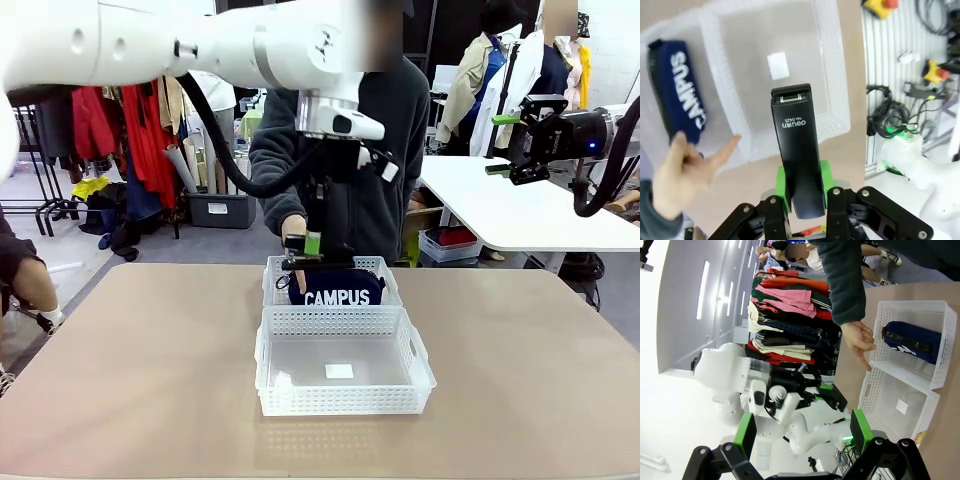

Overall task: Distribute items into two baskets.
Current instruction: Place the picked Stapler into the Organizing basket as instructed by the person.

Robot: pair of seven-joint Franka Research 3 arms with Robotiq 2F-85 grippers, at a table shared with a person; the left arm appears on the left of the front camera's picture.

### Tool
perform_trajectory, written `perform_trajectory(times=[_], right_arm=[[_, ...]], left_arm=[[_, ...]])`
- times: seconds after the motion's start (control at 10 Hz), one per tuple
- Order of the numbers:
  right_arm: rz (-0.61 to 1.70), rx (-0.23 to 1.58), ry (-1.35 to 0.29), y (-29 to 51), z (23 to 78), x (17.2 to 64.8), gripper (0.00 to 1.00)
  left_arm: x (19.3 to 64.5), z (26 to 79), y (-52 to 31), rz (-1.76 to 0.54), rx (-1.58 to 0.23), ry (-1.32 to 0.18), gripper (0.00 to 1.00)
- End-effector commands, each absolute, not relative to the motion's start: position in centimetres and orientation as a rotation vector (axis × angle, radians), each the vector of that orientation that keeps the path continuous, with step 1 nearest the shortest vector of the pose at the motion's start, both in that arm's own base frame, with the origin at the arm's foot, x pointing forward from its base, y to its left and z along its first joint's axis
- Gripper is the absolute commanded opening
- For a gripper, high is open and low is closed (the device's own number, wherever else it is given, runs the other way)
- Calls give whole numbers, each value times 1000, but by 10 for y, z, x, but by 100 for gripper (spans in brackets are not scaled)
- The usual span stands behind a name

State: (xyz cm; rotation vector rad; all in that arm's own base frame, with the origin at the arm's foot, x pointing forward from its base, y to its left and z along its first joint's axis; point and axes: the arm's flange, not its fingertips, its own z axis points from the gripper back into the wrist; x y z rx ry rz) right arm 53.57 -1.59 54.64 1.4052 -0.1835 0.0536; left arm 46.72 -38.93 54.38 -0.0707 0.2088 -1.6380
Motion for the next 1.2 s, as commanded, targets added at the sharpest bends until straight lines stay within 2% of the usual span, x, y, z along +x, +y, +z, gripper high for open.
perform_trajectory(times=[0.0, 0.4, 1.0, 1.1], right_arm=[[53, 1406, -186, -16, 548, 535, 100], [53, 1406, -186, -16, 548, 535, 100], [53, 1406, -186, -16, 548, 535, 100], [53, 1406, -186, -16, 548, 535, 100]], left_arm=[[454, 520, -405, -1723, -34, 185, 0], [433, 458, -441, -1662, 31, 192, 0], [461, 414, -418, -1531, 69, 135, 0], [466, 406, -413, -1496, 124, 142, 0]])
